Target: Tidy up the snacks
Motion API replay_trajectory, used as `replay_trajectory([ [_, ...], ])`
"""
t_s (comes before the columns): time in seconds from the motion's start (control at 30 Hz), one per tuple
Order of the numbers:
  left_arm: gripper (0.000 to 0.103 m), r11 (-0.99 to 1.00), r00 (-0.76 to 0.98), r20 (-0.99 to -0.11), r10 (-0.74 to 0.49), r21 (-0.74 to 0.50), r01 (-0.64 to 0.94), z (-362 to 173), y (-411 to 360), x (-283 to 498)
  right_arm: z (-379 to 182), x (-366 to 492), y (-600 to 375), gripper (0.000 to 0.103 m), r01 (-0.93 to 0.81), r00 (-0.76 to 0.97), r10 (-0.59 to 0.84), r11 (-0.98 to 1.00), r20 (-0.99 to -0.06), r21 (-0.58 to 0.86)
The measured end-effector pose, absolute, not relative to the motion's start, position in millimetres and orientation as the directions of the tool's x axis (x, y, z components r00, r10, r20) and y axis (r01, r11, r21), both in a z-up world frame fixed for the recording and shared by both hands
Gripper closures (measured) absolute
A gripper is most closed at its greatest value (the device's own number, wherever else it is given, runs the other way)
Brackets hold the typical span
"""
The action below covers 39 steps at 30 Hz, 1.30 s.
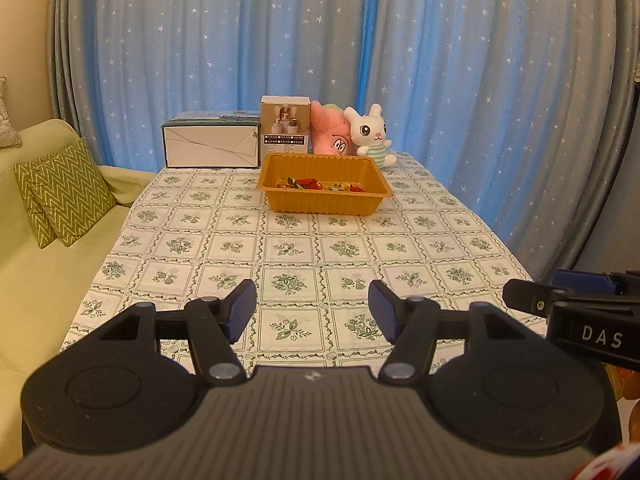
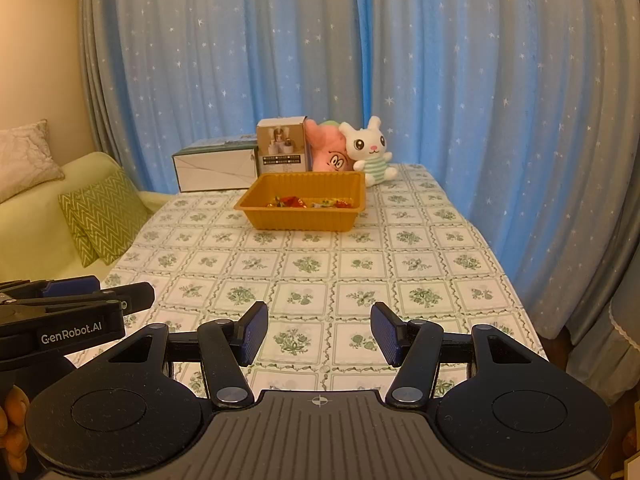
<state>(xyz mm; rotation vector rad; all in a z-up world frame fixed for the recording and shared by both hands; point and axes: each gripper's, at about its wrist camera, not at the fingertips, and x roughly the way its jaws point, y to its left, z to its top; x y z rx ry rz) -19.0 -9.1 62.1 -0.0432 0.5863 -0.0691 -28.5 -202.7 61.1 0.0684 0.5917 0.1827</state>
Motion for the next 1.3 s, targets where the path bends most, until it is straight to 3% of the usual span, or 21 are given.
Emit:
replay_trajectory([
  [1.3, 0.043, 0.995, 0.829, -0.551, -0.099, -0.081, 0.064, 56.2, -9.3, -19.0, 61.2, -28.5, -202.3, 0.046, -0.151, 0.814, 0.191, 0.982, -0.548, 0.117],
])
